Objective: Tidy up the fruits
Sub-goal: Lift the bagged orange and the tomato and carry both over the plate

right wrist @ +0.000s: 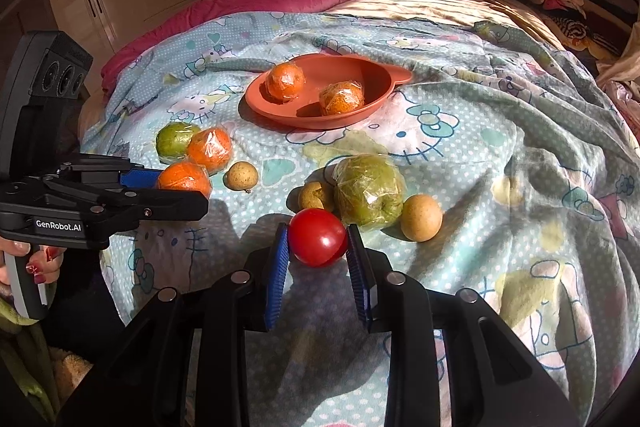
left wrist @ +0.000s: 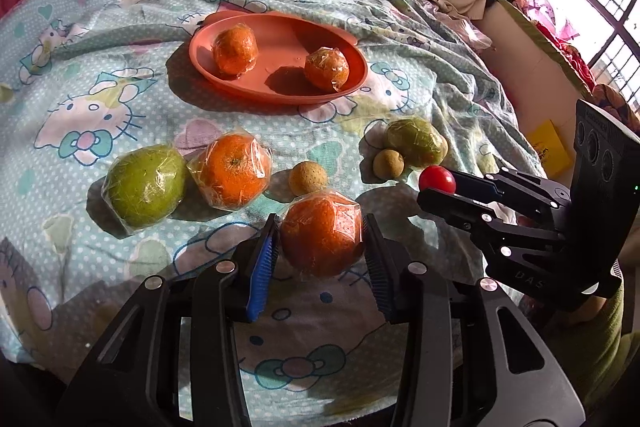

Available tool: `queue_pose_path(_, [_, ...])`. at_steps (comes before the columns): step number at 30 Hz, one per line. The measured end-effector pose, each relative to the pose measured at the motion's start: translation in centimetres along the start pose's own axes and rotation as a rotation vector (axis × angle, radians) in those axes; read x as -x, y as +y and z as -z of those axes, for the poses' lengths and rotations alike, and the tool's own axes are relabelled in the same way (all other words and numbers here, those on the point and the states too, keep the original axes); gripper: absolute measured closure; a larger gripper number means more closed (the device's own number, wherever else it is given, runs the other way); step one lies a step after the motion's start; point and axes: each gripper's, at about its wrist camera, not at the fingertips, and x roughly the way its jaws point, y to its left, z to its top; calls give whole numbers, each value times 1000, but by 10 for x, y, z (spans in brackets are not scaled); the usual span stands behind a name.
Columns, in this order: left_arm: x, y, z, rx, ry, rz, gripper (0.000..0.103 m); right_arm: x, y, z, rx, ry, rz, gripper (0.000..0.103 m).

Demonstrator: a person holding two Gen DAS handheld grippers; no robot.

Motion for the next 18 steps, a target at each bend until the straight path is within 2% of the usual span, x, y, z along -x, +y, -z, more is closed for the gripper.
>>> queue_pose_path(18, [17, -7, -27, -26, -54, 17, 70, 24, 6, -22, -8, -65, -13, 76])
